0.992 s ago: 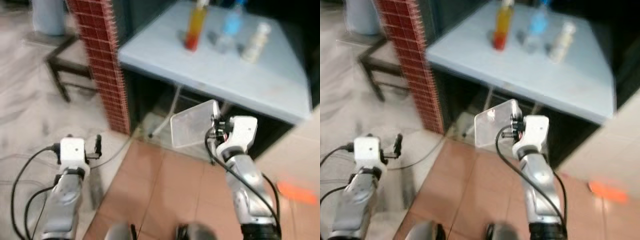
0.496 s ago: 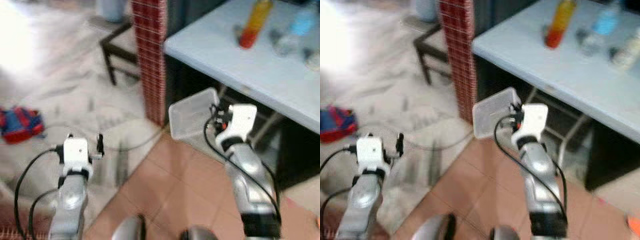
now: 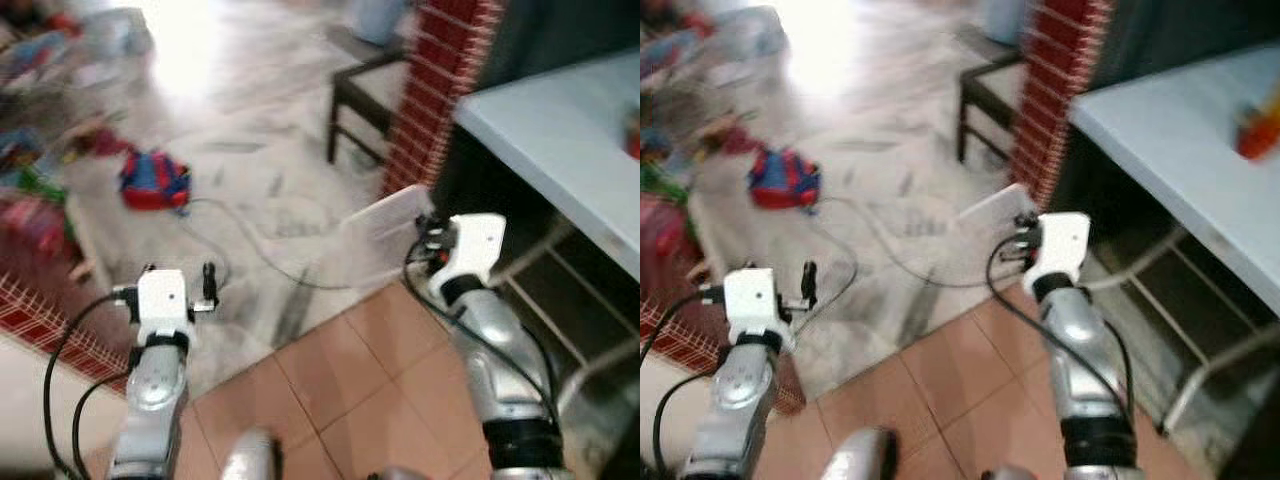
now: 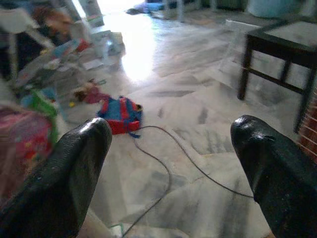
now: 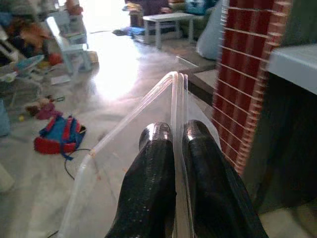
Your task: Restocking fridge
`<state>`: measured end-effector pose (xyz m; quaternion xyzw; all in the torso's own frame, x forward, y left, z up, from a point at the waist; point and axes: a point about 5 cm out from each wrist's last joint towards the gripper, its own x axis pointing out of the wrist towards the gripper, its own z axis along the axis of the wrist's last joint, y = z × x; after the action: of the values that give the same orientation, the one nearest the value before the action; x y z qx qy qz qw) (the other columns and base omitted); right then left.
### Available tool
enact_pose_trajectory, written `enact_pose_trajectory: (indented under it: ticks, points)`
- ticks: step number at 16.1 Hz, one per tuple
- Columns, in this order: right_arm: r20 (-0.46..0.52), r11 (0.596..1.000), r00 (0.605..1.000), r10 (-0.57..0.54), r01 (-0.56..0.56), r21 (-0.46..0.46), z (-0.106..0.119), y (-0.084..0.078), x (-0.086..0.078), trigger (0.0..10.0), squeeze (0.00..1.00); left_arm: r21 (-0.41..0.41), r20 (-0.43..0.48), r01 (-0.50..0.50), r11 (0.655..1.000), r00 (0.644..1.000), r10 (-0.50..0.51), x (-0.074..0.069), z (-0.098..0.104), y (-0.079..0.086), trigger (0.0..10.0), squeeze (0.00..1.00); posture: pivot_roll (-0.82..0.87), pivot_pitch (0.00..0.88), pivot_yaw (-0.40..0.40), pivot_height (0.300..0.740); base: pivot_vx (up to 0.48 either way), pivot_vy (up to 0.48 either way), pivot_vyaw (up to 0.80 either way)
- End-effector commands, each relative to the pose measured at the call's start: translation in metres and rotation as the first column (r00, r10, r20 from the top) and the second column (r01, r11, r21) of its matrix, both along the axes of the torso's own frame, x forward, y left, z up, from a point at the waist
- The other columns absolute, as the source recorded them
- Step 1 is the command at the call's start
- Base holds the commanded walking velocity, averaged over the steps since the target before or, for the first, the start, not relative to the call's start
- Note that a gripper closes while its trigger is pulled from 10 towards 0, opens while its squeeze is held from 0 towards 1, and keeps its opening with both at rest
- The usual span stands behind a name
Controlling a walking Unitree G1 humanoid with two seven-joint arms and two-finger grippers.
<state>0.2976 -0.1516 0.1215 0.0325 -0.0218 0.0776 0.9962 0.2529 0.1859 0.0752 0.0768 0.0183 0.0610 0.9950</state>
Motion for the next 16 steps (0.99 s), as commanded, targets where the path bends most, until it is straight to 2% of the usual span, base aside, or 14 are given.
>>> enact_pose_trajectory:
  ticks: [1, 3, 5, 7, 10, 12, 14, 16]
  points:
    - [0.021, 0.999, 0.998, 0.051, -0.051, 0.004, 0.004, 0.013, 0.006, 10.0, 0.00, 0.034, 0.000, -0.024, 0.999, 1.000, 0.024, -0.002, -0.002, 0.005, 10.0, 0.00, 0.07, 0.022, -0.042, 0.740, 0.000, 0.000, 0.80]
    - [0.032, 0.998, 0.997, 0.069, -0.069, -0.002, 0.006, 0.018, 0.018, 10.0, 0.00, 0.030, 0.010, -0.036, 0.999, 0.999, 0.036, 0.001, -0.003, 0.005, 10.0, 0.00, 0.08, 0.000, -0.054, 0.740, 0.000, 0.000, 0.80]
    - [0.043, 0.997, 0.996, 0.076, -0.075, -0.014, 0.007, 0.019, 0.023, 10.0, 0.00, 0.044, 0.035, -0.036, 0.998, 0.999, 0.035, 0.007, 0.002, 0.005, 10.0, 0.00, 0.10, 0.000, -0.051, 0.740, 0.000, 0.000, 0.80]
    - [0.056, 0.996, 0.995, 0.083, -0.080, -0.044, 0.005, 0.017, 0.019, 10.0, 0.00, 0.043, 0.063, -0.034, 0.999, 0.998, 0.031, 0.006, 0.009, 0.005, 10.0, 0.00, 0.10, 0.000, -0.037, 0.740, 0.000, 0.000, 0.80]
    - [0.040, 0.998, 0.998, 0.052, -0.050, -0.049, -0.004, 0.007, 0.008, 10.0, 0.00, 0.025, 0.025, -0.002, 1.000, 1.000, 0.001, -0.012, -0.003, -0.005, 10.0, 0.00, 0.07, 0.000, -0.014, 0.740, 0.000, 0.000, 0.80]
    - [0.027, 1.000, 0.999, 0.020, -0.020, 0.000, -0.004, 0.004, 0.004, 10.0, 0.00, 0.028, 0.026, 0.025, 0.999, 0.999, -0.026, -0.009, 0.000, -0.008, 10.0, 0.00, 0.07, 0.009, -0.015, 0.740, 0.000, 0.000, 0.80]
    - [0.034, 1.000, 0.999, 0.027, -0.027, -0.002, -0.003, 0.006, 0.001, 10.0, 0.00, 0.021, 0.025, 0.026, 0.999, 0.999, -0.027, -0.003, 0.002, -0.007, 10.0, 0.00, 0.05, 0.016, -0.008, 0.740, -0.244, 0.000, 0.00]
    - [0.044, 1.000, 0.999, -0.007, 0.006, 0.020, 0.002, -0.002, 0.002, 10.0, 0.00, 0.019, 0.024, 0.027, 0.999, 0.999, -0.027, -0.003, 0.003, -0.006, 10.0, 0.00, 0.05, 0.019, -0.004, 0.740, -0.247, 0.000, 0.00]
